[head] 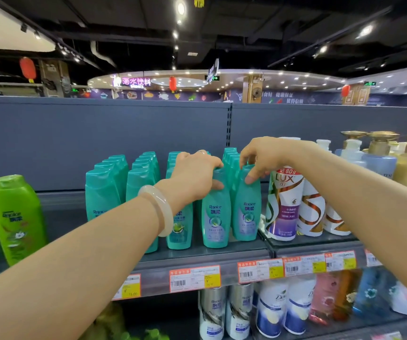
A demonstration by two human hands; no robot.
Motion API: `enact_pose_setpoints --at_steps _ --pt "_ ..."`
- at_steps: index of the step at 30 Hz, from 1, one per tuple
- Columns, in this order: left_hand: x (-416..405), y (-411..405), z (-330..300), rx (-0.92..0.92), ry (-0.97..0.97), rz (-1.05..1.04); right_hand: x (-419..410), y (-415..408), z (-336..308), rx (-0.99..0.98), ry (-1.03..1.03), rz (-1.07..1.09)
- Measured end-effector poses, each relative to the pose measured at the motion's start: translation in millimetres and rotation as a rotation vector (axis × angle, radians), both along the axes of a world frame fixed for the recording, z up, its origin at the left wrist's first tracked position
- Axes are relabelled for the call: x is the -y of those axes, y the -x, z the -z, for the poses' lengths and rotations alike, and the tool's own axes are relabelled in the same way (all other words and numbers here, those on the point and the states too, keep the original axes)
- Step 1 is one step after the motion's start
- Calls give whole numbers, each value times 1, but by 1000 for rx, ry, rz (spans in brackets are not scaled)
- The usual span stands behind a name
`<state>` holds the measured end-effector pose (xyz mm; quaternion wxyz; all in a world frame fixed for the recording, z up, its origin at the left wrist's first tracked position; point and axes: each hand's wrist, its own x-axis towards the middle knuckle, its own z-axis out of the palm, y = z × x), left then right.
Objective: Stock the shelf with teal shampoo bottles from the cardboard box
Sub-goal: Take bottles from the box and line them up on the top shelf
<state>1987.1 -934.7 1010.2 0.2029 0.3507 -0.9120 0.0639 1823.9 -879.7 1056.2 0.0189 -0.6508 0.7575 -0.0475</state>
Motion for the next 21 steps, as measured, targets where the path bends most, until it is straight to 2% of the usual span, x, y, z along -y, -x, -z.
enact_pose_setpoints --at_steps 17,21 --pt "0 0 3 -44 12 6 0 4 -2 54 -50 -12" --pt "-1 -4 5 -9 70 -2 -4 1 -1 60 -43 33"
